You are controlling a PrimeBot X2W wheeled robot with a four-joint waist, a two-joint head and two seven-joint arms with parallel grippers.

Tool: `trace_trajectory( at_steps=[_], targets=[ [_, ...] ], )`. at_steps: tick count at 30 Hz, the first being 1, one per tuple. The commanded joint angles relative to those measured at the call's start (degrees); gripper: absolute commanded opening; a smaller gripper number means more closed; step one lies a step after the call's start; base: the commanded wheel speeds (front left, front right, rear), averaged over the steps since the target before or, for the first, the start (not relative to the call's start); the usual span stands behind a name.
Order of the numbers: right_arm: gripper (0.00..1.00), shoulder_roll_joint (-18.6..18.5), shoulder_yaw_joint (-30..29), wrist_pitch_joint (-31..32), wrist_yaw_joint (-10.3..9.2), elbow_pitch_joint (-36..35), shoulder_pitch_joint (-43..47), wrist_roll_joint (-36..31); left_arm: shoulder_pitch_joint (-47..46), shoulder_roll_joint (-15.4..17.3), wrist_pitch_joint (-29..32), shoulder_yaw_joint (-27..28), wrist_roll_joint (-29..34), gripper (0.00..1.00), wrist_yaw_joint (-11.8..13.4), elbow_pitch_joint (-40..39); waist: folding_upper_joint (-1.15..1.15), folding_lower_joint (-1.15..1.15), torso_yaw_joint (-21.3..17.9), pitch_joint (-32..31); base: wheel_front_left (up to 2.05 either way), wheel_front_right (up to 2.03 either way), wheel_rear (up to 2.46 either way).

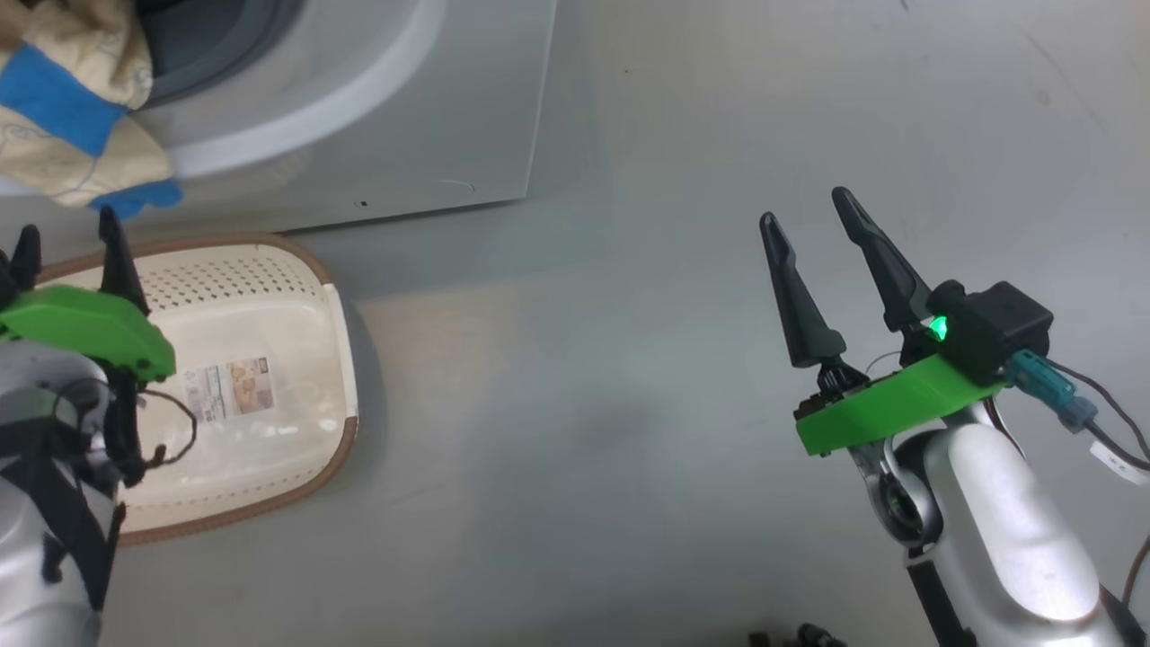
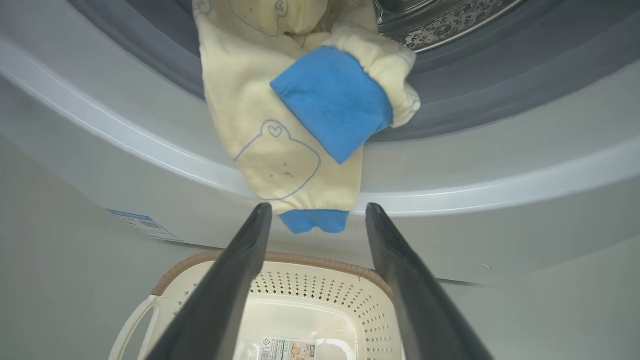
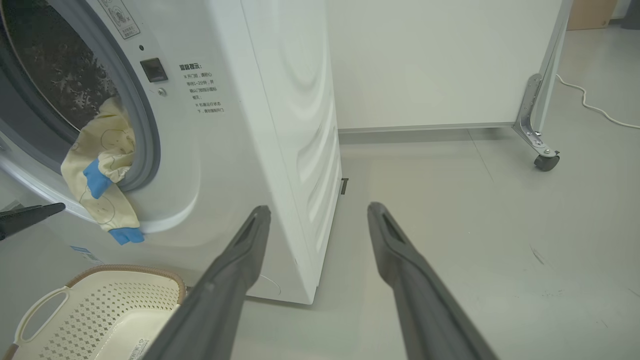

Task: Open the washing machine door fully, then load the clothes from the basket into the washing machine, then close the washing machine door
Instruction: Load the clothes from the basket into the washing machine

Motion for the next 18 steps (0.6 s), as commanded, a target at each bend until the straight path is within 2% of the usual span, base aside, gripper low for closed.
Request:
trace_trajectory(
  at_steps=[1,11,18],
  targets=[
    [1.0,-0.23,1.21,-0.55,-0.01,-1.52,-1.06,0.53,-2.48,3.34,0.51,2.3,-0.65,1.0,-0.46,-0.09,0.0,0.0,-1.4,1.94,0.0,0.0,0.0],
    [1.0,-0.23,2.33,-0.66,-0.01,-2.84,-3.25,3.2,-13.4,5.95,6.76,1.91,-1.93,1.0,-3.35,8.0,0.0,0.0,-3.97,7.05,0.0,0.0,0.0],
    [1.0,-0.23,2.75,-0.67,-0.01,-3.41,-3.68,4.09,-18.24,5.94,8.85,1.38,-2.22,1.0,-3.51,11.63,0.0,0.0,-4.9,8.19,0.0,0.0,0.0]
  ],
)
